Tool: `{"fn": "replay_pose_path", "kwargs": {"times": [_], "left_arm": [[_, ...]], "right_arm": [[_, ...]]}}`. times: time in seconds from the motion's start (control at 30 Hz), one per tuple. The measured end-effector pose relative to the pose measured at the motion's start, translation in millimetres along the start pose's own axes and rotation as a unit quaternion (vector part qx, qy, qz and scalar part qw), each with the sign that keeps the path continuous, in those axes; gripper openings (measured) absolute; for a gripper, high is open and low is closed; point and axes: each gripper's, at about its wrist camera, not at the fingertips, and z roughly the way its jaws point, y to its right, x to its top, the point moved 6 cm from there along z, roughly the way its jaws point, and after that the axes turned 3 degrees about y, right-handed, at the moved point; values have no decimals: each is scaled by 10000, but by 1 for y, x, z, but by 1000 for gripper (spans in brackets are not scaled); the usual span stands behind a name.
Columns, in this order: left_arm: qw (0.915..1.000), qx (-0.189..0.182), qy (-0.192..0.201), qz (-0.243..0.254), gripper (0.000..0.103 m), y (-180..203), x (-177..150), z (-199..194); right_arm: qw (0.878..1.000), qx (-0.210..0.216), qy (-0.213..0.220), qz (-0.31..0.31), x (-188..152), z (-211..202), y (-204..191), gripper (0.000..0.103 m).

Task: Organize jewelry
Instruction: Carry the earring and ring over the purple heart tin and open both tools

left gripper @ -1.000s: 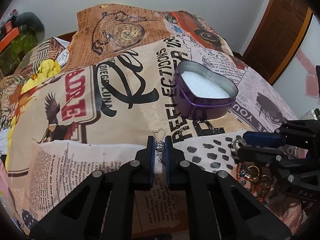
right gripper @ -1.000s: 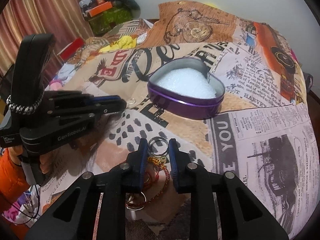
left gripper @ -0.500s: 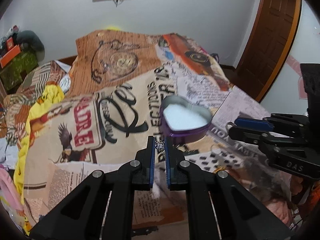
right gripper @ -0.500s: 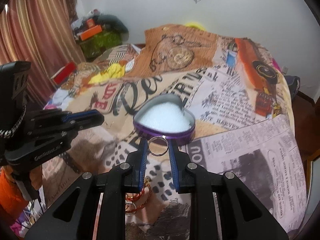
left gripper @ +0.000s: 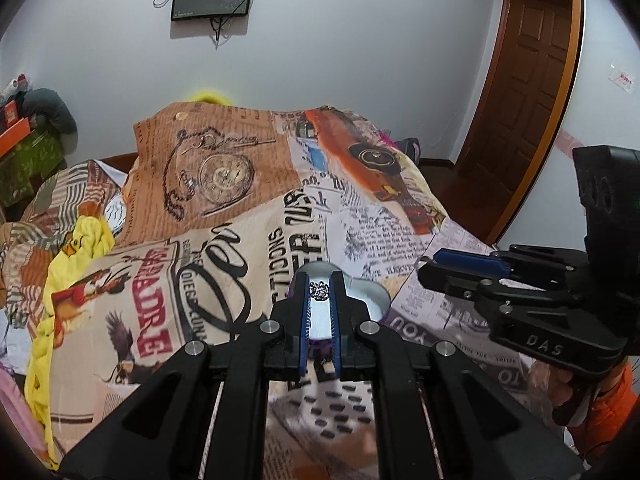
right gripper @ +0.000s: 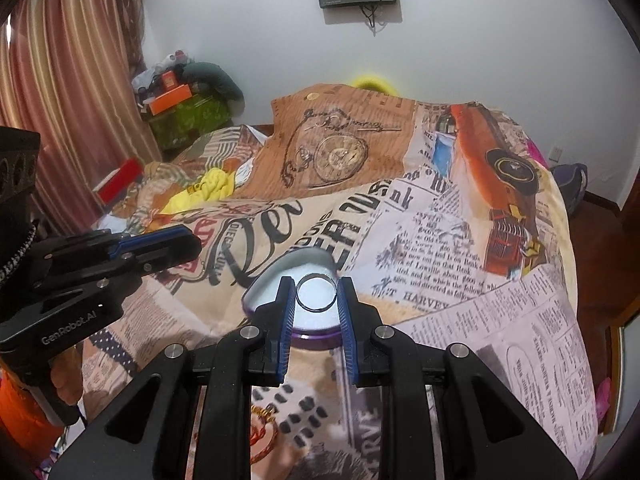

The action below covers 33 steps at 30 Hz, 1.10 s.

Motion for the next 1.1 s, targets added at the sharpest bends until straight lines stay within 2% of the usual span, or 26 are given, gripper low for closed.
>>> {"fn": "replay_pose_path", "kwargs": {"times": [0.3,0.73,1.1], "left_arm": [[9999,-68,-98,-9,8,0,2,25],[9973,-219,-700,-57,8,-4,-26,67],[9965,-258,-791,-84,8,-4,-31,73]], "right_arm": [[9999,19,-82,-74,3,21,5,19],[9980,207,-546,-224,-17,53,5,20],[9959,232,-812,-314,-26,66,1,20]]}}
